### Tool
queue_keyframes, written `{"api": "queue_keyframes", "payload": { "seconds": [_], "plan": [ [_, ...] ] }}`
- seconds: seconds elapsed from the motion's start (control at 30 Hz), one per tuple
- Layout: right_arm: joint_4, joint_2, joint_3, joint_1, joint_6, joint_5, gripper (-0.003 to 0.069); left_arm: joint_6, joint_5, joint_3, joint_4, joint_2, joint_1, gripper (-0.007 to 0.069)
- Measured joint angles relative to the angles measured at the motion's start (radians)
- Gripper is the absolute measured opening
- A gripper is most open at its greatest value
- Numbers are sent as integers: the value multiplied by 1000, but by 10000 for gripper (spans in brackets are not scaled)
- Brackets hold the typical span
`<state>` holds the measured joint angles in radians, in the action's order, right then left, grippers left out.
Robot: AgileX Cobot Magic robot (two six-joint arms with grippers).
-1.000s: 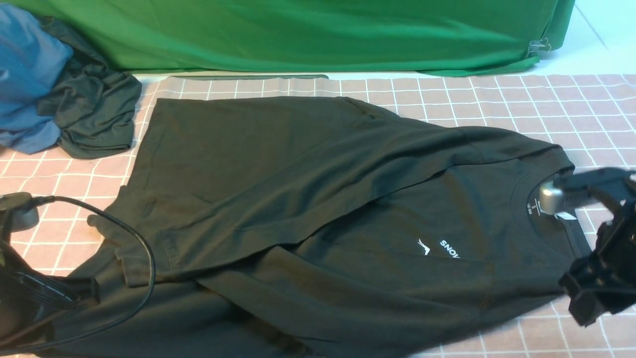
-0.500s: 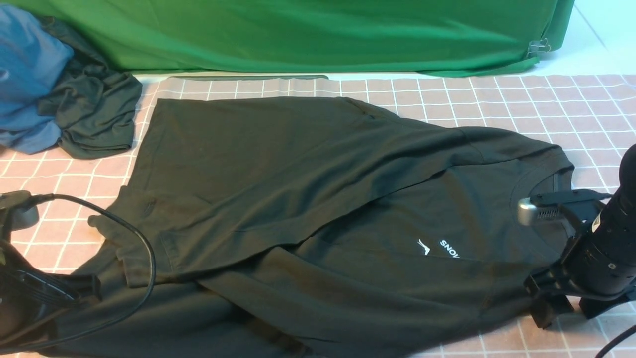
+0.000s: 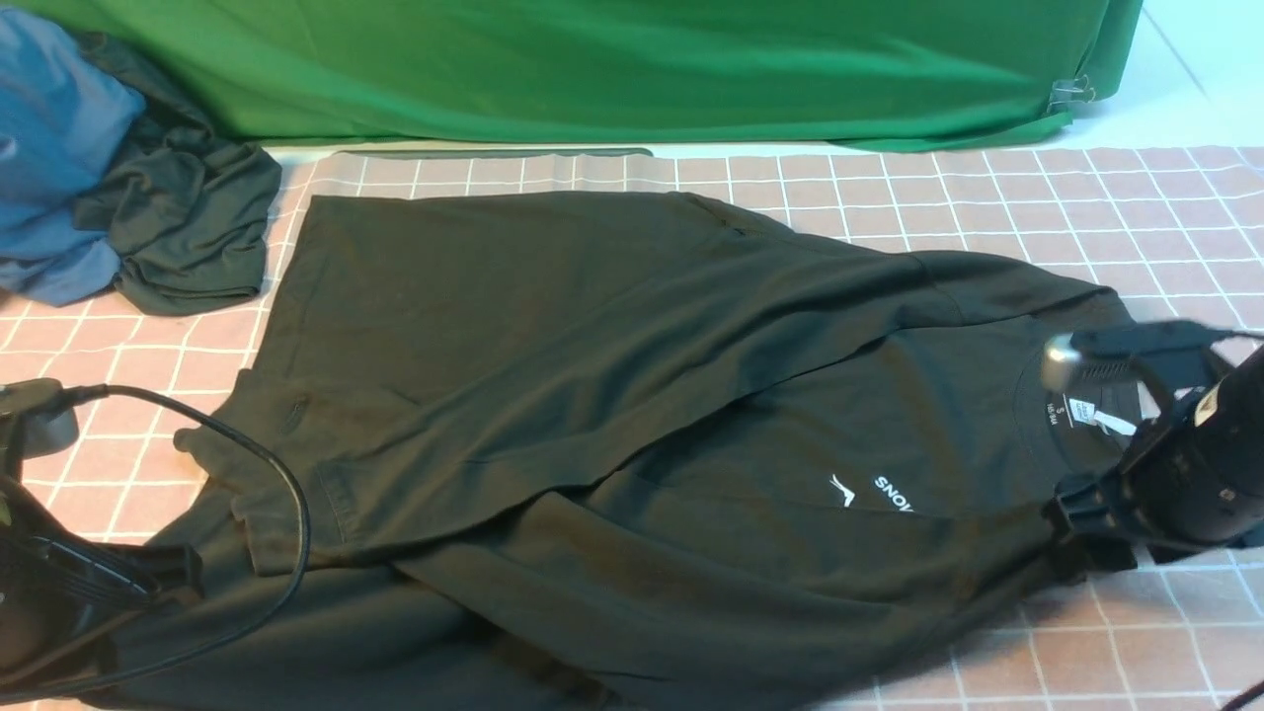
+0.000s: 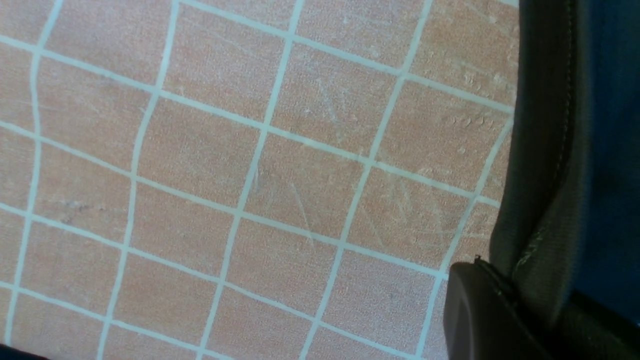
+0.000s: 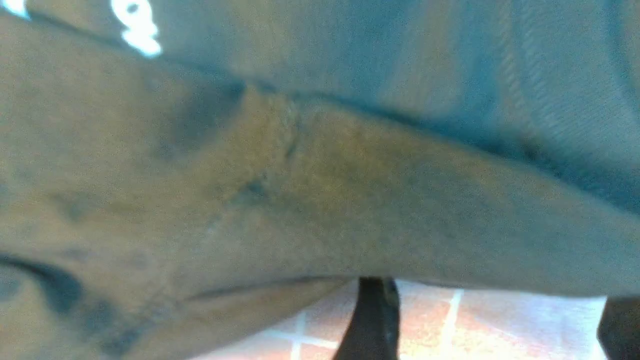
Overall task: Fold a long-sleeved shirt over a pink coffee tablecloth.
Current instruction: 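Grasp the near edge of the shirt at its hem and shoulder corners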
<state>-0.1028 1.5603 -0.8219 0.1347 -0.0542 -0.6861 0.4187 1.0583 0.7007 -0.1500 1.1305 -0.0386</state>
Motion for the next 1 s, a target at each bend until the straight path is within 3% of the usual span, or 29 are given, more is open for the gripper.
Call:
{"api": "queue_keyframes", "payload": {
  "seconds": [0.23, 0.47, 0.83, 0.9, 0.97, 1.0],
  "plan": [
    [-4, 38, 0, 0, -24, 20, 592, 0, -8, 0, 11, 0, 0, 48],
    [-8, 56, 1, 0, -24, -79, 592, 0, -8, 0, 16, 0, 0, 48],
    [-9, 104, -1, 0, -17, 56, 590, -5, -13, 0, 19, 0, 0, 48],
    [-9, 104, -1, 0, -27, 58, 569, -5, -14, 0, 22, 0, 0, 48],
    [-5, 104, -1, 0, -41, 69, 490, -5, -16, 0, 24, 0, 0, 48],
    [-4, 104, -1, 0, -51, 80, 411, -5, -16, 0, 25, 0, 0, 48]
  ]
}}
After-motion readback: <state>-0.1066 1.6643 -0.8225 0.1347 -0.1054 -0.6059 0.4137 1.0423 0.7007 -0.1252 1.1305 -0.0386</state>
